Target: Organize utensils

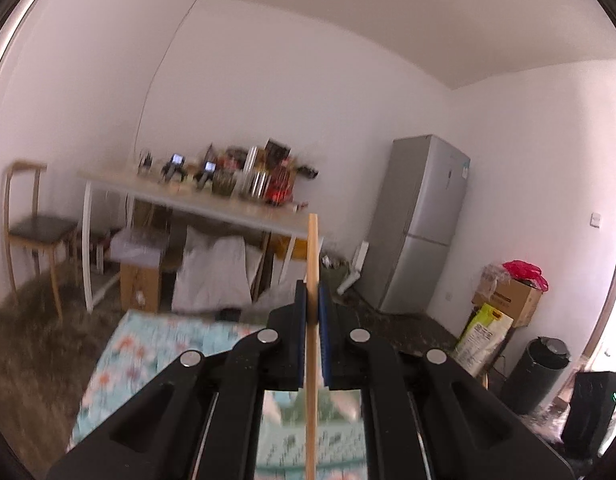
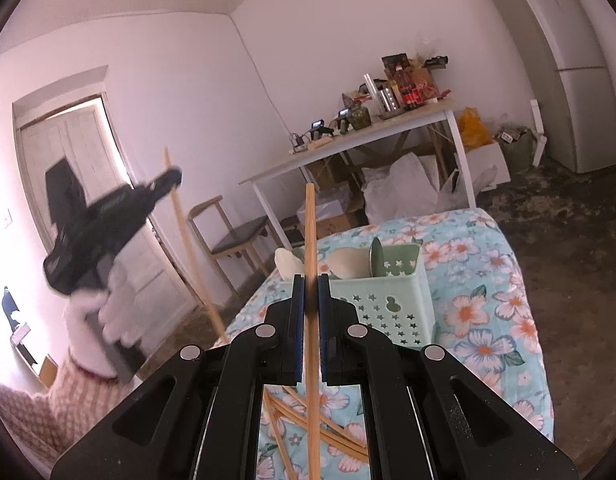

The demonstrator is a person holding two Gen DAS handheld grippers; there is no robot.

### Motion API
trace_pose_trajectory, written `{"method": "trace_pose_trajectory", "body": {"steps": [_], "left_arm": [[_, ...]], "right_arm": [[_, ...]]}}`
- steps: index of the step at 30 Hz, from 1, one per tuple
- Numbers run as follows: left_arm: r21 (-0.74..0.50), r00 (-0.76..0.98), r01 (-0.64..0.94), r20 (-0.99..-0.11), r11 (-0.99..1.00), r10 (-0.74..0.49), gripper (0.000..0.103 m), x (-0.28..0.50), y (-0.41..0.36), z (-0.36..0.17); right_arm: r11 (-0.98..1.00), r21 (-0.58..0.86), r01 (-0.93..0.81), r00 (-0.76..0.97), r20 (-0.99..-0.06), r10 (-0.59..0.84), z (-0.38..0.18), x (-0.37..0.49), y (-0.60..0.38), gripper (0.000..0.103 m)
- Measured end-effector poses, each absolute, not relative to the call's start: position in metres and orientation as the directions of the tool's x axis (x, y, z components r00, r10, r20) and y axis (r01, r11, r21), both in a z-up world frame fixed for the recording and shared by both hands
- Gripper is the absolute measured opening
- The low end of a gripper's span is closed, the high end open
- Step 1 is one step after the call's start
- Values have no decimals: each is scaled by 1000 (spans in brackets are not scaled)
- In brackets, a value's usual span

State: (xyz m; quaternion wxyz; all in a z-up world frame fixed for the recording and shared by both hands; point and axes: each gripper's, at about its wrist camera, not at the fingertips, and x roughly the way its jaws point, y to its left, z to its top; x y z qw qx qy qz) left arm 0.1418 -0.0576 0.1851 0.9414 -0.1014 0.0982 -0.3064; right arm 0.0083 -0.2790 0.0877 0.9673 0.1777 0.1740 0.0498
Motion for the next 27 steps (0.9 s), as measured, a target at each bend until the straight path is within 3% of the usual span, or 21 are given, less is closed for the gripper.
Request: {"method": "trace_pose_trajectory", "body": {"steps": [10, 18, 27], "left_arm": [[-196, 824, 543, -64, 817, -563, 5, 181, -104, 205], [-166, 853, 500, -79, 850, -517, 5, 211, -139, 189], [-112, 843, 503, -155, 857, -515, 5, 236, -186, 159]], "right_arm": [[909, 413, -52, 938, -293, 186, 84, 12, -300, 5], [903, 426, -49, 938, -291, 189, 82, 11, -308, 5], [905, 424, -34, 939, -297, 174, 83, 8, -315, 5]]}}
